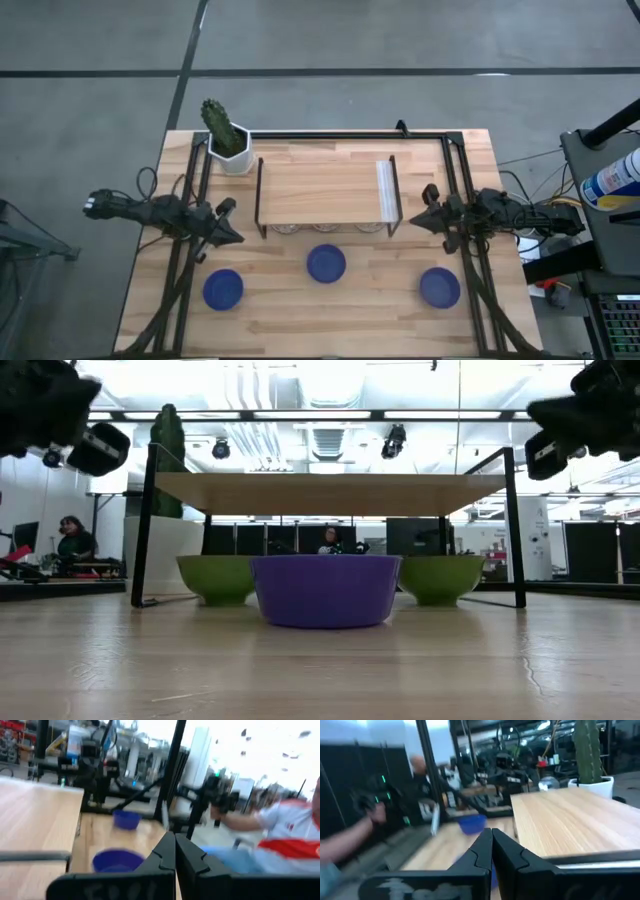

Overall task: Pick & Place Mini bowls
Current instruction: Put the right red and white bowl on the shelf

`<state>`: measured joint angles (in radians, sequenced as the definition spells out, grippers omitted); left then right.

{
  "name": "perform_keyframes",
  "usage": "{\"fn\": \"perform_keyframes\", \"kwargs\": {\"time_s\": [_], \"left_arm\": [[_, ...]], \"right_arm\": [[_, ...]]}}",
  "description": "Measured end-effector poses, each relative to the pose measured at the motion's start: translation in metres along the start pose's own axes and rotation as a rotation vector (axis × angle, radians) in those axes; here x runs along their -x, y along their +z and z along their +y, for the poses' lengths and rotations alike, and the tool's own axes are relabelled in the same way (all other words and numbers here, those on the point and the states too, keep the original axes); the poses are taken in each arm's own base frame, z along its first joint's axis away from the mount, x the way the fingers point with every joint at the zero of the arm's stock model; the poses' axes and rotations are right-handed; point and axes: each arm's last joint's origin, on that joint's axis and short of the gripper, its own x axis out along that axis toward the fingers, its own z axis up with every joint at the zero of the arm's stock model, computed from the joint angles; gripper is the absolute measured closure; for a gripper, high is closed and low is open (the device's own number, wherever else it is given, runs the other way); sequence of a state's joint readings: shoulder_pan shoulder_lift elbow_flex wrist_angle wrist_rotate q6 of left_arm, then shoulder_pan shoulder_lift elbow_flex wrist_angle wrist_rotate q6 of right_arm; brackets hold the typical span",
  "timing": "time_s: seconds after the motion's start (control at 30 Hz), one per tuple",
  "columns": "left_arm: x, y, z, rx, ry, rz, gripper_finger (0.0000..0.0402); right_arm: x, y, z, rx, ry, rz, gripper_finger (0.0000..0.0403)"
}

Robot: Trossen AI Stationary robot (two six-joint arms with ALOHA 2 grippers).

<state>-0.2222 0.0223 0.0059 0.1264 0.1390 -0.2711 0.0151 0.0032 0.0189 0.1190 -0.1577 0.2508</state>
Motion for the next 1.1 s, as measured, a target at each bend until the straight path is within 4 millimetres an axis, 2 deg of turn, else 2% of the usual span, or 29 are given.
{"fn": "perform_keyframes", "kwargs": {"time_s": [0.2, 0.3, 0.47, 0.6, 0.67, 0.8, 0.97, 1.1], "left_arm": [[0.000, 0.013, -0.004, -0.051, -0.035, -0.139, 0.0402], [0.000, 0.020, -0.006, -0.009, -0.070, -0.204, 0.0402], [0.000, 0.022, -0.007, 0.040, -0.098, -0.217, 0.0402], [0.000, 0.022, -0.007, 0.175, -0.116, -0.211, 0.0402], [0.000, 0.025, -0.008, 0.189, -0.120, -0.233, 0.0402], [-0.002, 0.029, -0.007, 0.131, -0.039, -0.262, 0.0402], [-0.003, 0.039, -0.008, -0.018, 0.006, -0.308, 0.0402], [-0.004, 0.043, -0.012, -0.097, -0.063, -0.413, 0.0402]], "right_arm": [[0.001, 0.014, 0.004, -0.190, 0.062, -0.133, 0.0394], [0.001, 0.015, 0.004, -0.191, 0.065, -0.143, 0.0394], [0.000, 0.013, 0.003, -0.192, 0.049, -0.132, 0.0394], [-0.001, 0.019, 0.006, -0.155, 0.104, -0.175, 0.0394], [-0.001, 0.022, 0.009, -0.108, 0.164, -0.180, 0.0394], [-0.004, 0.032, 0.017, -0.033, 0.230, -0.185, 0.0394], [-0.016, 0.037, 0.026, 0.046, 0.235, -0.106, 0.0394], [-0.033, 0.044, 0.036, 0.142, 0.197, -0.047, 0.0394]]}}
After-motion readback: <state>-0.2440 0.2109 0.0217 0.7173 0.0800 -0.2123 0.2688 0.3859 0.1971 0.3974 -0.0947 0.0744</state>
